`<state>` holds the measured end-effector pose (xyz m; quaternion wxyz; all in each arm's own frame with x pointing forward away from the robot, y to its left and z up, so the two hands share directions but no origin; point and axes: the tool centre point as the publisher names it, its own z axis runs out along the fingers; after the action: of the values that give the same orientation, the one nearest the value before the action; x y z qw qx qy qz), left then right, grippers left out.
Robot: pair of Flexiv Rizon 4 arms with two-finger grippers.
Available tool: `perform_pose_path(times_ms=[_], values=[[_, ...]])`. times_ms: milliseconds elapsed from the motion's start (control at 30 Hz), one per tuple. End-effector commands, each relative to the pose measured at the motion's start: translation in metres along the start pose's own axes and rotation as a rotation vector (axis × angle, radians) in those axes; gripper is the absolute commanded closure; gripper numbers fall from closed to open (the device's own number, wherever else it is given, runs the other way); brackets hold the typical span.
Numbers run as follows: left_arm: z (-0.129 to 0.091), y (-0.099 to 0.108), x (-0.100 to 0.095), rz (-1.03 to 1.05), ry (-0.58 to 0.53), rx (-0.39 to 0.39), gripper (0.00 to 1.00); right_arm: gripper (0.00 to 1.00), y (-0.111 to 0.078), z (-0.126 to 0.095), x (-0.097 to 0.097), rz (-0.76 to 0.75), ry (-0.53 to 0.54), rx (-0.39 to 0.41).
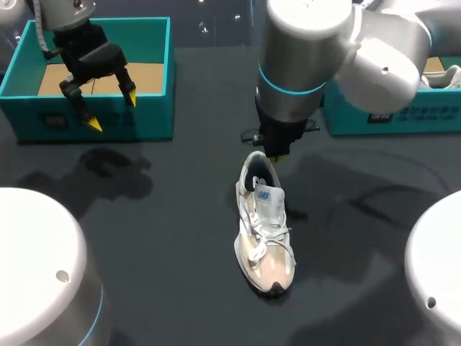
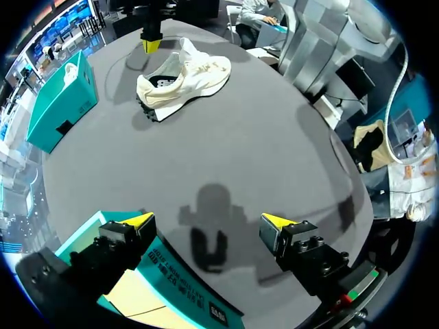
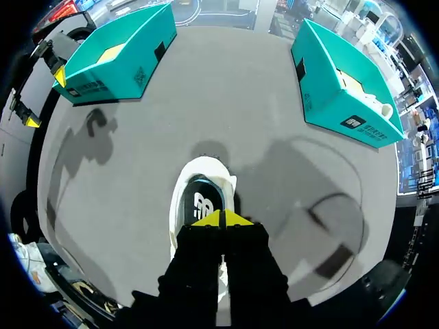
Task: Take the shoe out of the shoebox, open the shoe tongue, remove and reinsert the insole, then place the shoe into the shoebox
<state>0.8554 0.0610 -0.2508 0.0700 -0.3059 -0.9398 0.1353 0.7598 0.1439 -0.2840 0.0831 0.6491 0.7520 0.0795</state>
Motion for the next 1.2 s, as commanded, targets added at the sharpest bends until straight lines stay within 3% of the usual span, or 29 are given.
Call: perform_pose_path(times_ms=[33,300,600,1000,1200], values=[[-0.001,0.0,0.0,0.001,0.001,-0.001,0.0,1.0,-0.004,0.012,0.012,0.035,-0.177,-0.046],[-0.001,0.0,0.0,0.001,0.001,-0.001,0.0,1.0,-0.004,0.012,0.012,0.035,-0.177,-0.046],[-0.001,0.0,0.0,0.001,0.001,-0.001,0.0,1.0,-0.01,0.057,0.02,0.084,-0.247,-0.006],[-0.001,0.0,0.0,0.001,0.001,-0.001,0.0,1.0,-0.017,0.084,0.007,0.104,-0.304,-0.031],[-0.001,0.0,0.0,0.001,0.001,-0.001,0.0,1.0,-0.017,0.103,0.007,0.08,-0.292,0.015]])
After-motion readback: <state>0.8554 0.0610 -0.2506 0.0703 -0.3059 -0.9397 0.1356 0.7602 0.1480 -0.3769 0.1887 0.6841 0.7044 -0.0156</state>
